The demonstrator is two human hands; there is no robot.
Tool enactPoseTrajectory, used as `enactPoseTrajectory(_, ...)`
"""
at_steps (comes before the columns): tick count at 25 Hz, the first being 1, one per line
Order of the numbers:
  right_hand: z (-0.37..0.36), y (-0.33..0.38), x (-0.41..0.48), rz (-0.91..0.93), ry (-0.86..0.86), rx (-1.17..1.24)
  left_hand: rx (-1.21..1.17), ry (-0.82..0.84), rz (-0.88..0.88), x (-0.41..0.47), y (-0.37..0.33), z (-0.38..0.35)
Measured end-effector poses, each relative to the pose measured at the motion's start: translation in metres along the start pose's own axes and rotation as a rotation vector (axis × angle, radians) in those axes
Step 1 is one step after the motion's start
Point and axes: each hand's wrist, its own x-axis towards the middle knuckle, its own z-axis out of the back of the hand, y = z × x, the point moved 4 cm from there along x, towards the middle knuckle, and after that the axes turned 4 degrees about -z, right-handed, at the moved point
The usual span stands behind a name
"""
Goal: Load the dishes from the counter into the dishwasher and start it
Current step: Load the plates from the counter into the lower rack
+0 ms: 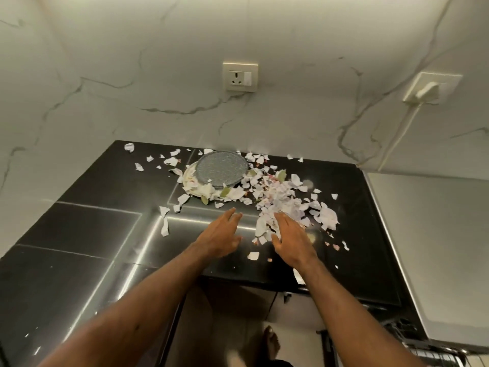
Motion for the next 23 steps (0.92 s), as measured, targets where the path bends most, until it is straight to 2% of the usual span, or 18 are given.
enactPoseTrajectory(8, -0.025, 0.034, 0.115, 0.021, 0.235, -0.047, -0.074, -0.001, 0.119, 0.066, 0.058, 0.021)
enactPoseTrajectory(17, -0.048, 0.022, 0.177, 0.03, 0.493, -0.39, -0.162, -0.056, 0.302, 0.143, 0.104, 0.027)
enactPoseTrajectory(23, -0.051, 0.031, 0.195, 0.094, 0.544, -0.538, -0.239, -0.166, 0.484, 0.169, 0.131, 0.032)
